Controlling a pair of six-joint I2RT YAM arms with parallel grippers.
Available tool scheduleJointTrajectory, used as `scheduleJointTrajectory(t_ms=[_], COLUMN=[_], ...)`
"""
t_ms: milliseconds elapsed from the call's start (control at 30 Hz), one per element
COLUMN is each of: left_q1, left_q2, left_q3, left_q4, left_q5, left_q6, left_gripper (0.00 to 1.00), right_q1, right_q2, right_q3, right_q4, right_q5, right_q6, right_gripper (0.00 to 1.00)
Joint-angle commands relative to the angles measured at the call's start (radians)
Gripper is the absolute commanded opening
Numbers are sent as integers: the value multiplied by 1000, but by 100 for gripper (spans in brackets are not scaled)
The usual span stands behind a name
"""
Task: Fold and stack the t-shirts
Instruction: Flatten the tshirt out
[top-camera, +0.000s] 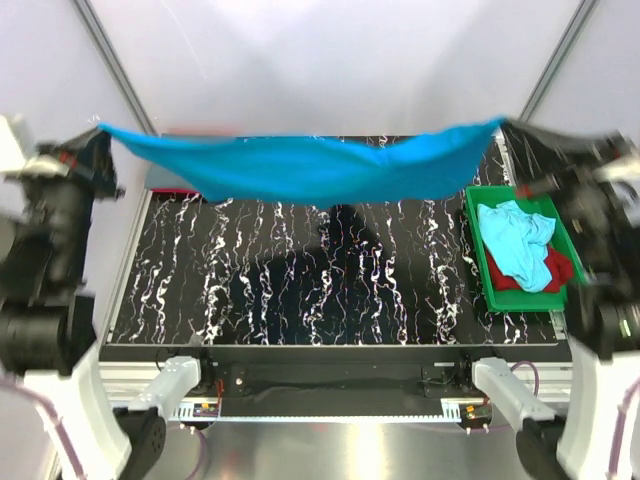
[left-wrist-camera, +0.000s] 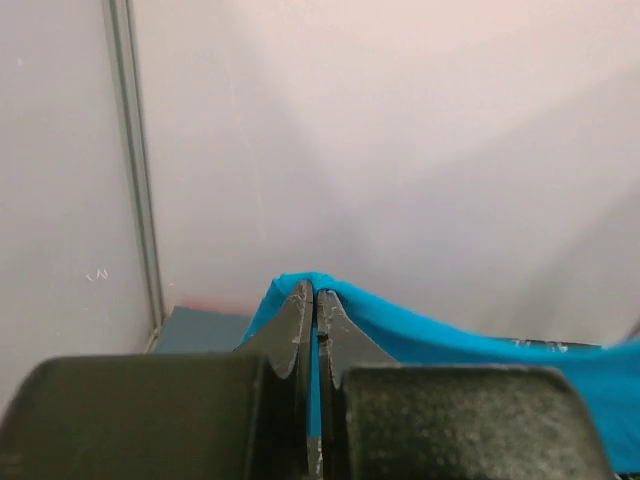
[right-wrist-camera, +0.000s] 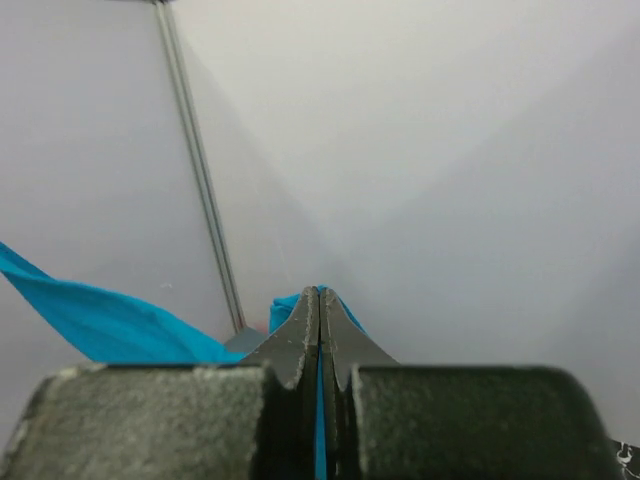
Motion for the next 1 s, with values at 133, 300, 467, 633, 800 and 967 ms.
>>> scheduleJointTrajectory(t_ms=[133,300,467,633,800,967], left_q1=[-51,-64,-65,-64,-55,34], left_q2=[-162,-112,80,216,327,644], left_q3=[22,95,91,-215,-556,-506], left_q4=[-22,-37,-39,38,401,466], left_q5=[28,-7,-119,-179,-220,-141], left_q6=[-67,-47,80,178,270,194], left_gripper=[0,0,0,0,0,0], right_q1=[4,3,3,4,4,4], right_q2=[-253,-202,42,179,245,542], right_q3=[44,144,191,-163,-621,-751], right_q4=[-176,-242,-200,66,688,950], right_q5=[-9,86,148,124,99,188], right_q6=[83,49,-21,-9,159,199], right_gripper=[0,0,0,0,0,0])
